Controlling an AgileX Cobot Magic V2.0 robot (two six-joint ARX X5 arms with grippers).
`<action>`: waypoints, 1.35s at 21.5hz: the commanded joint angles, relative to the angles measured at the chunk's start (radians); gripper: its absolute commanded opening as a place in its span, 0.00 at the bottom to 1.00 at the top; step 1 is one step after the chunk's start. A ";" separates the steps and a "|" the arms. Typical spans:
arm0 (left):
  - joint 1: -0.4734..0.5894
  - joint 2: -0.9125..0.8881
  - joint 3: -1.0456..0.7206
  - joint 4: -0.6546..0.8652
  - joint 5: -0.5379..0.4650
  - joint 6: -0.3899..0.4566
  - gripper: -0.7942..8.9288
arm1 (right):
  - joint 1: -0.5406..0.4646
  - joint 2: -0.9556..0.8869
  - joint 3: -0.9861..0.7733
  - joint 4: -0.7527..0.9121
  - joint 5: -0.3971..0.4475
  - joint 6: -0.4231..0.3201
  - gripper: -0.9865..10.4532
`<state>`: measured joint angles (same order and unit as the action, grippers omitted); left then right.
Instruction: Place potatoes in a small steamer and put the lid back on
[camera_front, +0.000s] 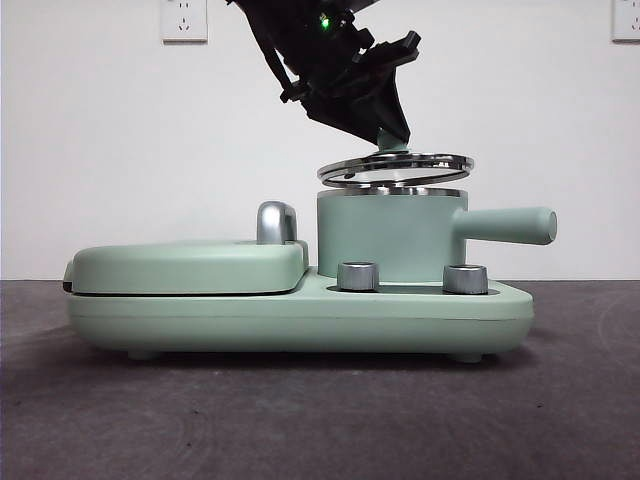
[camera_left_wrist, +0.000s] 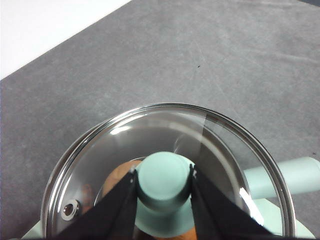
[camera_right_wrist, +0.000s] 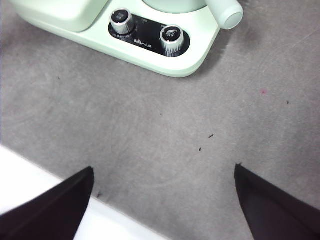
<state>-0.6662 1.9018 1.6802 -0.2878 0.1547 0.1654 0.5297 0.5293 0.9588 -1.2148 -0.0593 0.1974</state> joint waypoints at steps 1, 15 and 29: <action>-0.004 0.016 0.026 0.035 0.002 0.010 0.10 | 0.007 -0.003 0.009 0.010 0.000 0.031 0.48; 0.002 0.055 0.026 0.105 -0.035 0.097 0.10 | 0.007 -0.003 0.009 0.011 0.001 0.057 0.48; -0.001 0.096 0.026 0.049 -0.034 0.077 0.10 | 0.006 -0.003 0.009 0.011 0.008 0.066 0.48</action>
<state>-0.6586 1.9610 1.6844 -0.2287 0.1223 0.2398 0.5297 0.5240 0.9588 -1.2148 -0.0544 0.2520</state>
